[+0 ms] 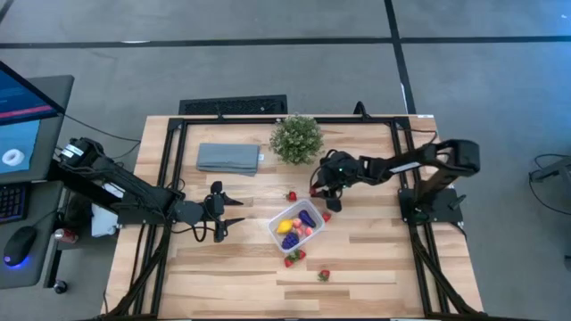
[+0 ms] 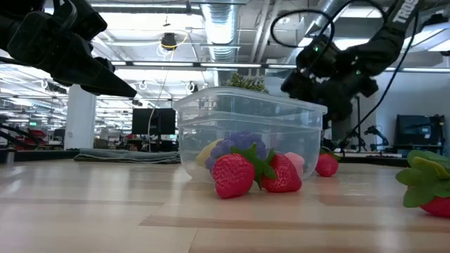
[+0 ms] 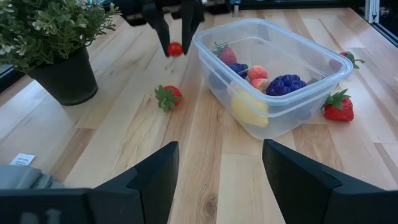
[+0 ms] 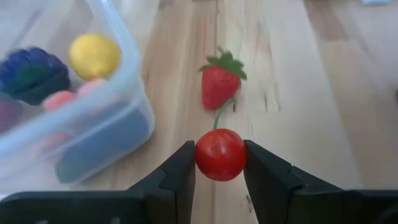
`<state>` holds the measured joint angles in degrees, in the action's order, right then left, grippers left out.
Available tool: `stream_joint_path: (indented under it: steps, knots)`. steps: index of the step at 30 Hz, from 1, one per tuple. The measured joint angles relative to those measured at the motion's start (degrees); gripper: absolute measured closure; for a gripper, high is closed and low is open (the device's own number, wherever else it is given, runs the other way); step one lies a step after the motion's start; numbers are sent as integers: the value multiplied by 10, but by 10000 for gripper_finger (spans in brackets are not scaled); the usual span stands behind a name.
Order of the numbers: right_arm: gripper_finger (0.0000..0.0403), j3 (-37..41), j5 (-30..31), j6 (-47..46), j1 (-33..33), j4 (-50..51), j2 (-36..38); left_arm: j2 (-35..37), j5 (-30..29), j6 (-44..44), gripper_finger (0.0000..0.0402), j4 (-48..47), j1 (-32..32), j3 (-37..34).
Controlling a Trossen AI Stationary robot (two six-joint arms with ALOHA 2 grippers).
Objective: Pick and placing Produce into tupperware
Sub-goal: Put the cherry into the transparent
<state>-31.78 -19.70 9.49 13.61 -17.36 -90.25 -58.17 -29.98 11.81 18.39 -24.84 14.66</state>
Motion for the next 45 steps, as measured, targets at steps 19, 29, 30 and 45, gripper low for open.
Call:
stream_joint_path:
  steps: [19, 29, 30, 45]
  knots:
    - [263, -1, 2, 2, -23, 99, 195, 0, 0, 0, 178, 1, 0, 0]
    - [254, -1, 4, -9, -98, 74, 220, 0, -3, -1, 178, 4, 0, 0]
    - [255, -1, 5, -9, -107, 68, 218, 0, -3, -1, 178, 4, 0, 0]
    - [254, -1, 58, -11, -208, 12, 215, 0, -4, 0, 178, 7, 0, 0]
